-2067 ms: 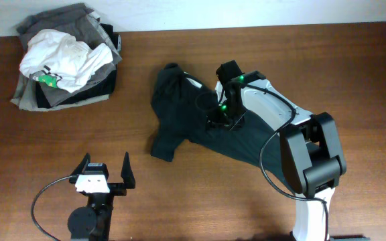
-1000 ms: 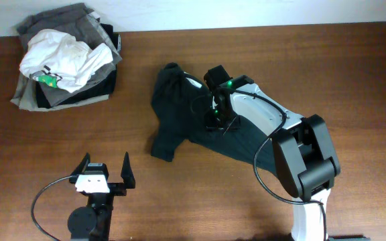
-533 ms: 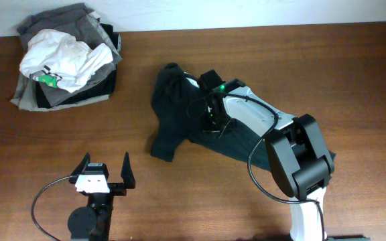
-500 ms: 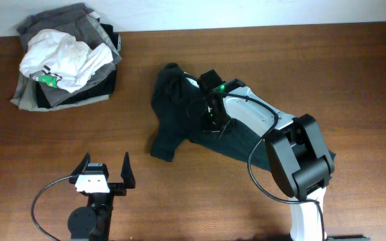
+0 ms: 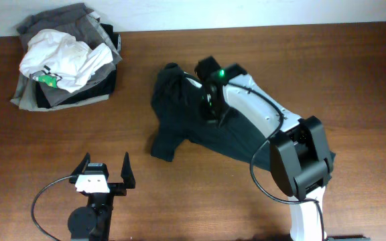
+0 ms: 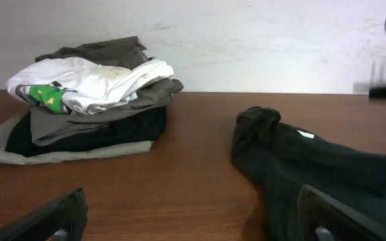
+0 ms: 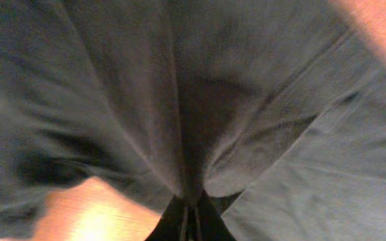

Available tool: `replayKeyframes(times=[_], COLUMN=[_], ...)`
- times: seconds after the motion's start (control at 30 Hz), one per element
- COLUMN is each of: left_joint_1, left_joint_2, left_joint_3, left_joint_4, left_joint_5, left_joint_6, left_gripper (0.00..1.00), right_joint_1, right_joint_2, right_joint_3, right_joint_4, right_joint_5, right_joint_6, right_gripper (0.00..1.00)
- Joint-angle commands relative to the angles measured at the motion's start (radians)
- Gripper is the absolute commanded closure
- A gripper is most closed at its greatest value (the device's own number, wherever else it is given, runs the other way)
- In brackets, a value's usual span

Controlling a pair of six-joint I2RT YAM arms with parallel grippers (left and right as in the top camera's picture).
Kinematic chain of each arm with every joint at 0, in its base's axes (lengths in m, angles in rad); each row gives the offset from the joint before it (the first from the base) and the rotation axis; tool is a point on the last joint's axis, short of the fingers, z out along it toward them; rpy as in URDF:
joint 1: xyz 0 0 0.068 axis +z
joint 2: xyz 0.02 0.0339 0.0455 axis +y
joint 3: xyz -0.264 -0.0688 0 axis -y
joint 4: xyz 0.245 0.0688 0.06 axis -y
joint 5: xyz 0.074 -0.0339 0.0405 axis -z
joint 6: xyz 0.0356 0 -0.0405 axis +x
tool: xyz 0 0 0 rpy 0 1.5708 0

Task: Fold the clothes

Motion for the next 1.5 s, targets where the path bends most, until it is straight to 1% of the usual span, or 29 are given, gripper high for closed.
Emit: replayKeyframes(times=[0.0,0.1,0.2,0.3,0.4,0.43,0.47,0.53,0.6,0.63,0.67,0.7,0.8,0.83,0.9,1.0,1.03,1.1,1.17,1.27,1.33,1.4,1.43,1.47], left_joint_1=[0.007,0.007,0.007,0.007,0.007,0.007,0.006,0.006,0.006,0.006,0.006,0.006,0.006,0.006,0.006,0.006,0.006,0.006,0.006,0.006,0.006,0.006,0.006,0.006], left_joint_2=[-0.007,-0.007,-0.007,-0.007,-0.007,-0.007,-0.007,-0.007,-0.007,-0.007,-0.007,-0.007,-0.007,-0.007,-0.007,0.000,0.010,0.039,0.083,0.235,0.384,0.593,0.702,0.785], left_joint_3=[-0.007,-0.007,-0.008,-0.007,-0.008,-0.007,-0.007,-0.007,-0.007,-0.007,-0.007,-0.007,-0.007,-0.007,-0.007,-0.007,-0.006,0.016,0.085,0.263,0.402,0.605,0.716,0.798], left_joint_4=[0.002,0.002,0.002,0.002,0.002,0.002,0.002,0.007,0.014,0.020,0.025,0.033,0.063,0.077,0.095,0.092,0.097,0.120,0.122,0.094,0.045,-0.065,-0.123,-0.156], left_joint_5=[-0.004,-0.005,-0.004,-0.004,-0.003,-0.003,0.007,0.043,0.087,0.120,0.145,0.163,0.173,0.200,0.274,0.423,0.452,0.468,0.476,0.478,0.528,0.669,0.785,0.874], left_joint_6=[0.019,0.019,0.019,0.019,0.019,0.019,0.018,0.015,0.015,0.015,0.015,0.015,0.015,0.015,0.016,0.015,0.015,0.011,0.012,0.016,0.043,0.096,0.135,0.137], left_gripper=[0.01,0.01,0.01,0.01,0.01,0.01,0.01,0.01,0.01,0.01,0.01,0.01,0.01,0.01,0.01,0.01,0.01,0.01,0.01,0.01,0.01,0.01,0.01,0.01], right_joint_1=[0.000,-0.023,-0.085,-0.204,-0.321,-0.352,-0.377,-0.441,-0.499,-0.531,-0.558,-0.577,-0.619,-0.624,-0.626,-0.613,-0.609,-0.594,-0.586,-0.585,-0.585,-0.579,-0.570,-0.562], right_joint_2=[-0.031,-0.032,-0.032,-0.032,-0.028,-0.024,-0.017,-0.002,0.008,0.010,0.009,0.005,-0.013,-0.024,-0.051,-0.111,-0.132,-0.186,-0.225,-0.257,-0.272,-0.304,-0.326,-0.346], right_joint_3=[0.245,0.488,0.646,0.739,0.738,0.734,0.733,0.729,0.729,0.729,0.730,0.732,0.735,0.735,0.735,0.735,0.734,0.734,0.734,0.734,0.734,0.732,0.732,0.731], right_joint_4=[-0.110,-0.220,-0.257,-0.240,-0.214,-0.213,-0.209,-0.181,-0.169,-0.174,-0.192,-0.215,-0.292,-0.318,-0.350,-0.370,-0.373,-0.386,-0.424,-0.500,-0.541,-0.541,-0.541,-0.541], right_joint_5=[0.105,0.286,0.411,0.422,0.352,0.347,0.350,0.354,0.336,0.304,0.262,0.222,0.095,0.072,0.051,0.029,0.023,0.009,0.005,-0.014,-0.022,-0.048,-0.060,-0.066], right_joint_6=[-0.039,-0.053,-0.056,-0.060,-0.071,-0.071,-0.072,-0.074,-0.074,-0.074,-0.075,-0.075,-0.075,-0.075,-0.075,-0.074,-0.074,-0.075,-0.074,-0.075,-0.074,-0.074,-0.075,-0.075], right_gripper=[0.96,0.96,0.96,0.96,0.96,0.87,0.83,0.70,0.48,0.30,0.14,0.11,0.10,0.10,0.06,0.03,0.00,0.01,0.01,0.01,0.01,0.01,0.01,0.01])
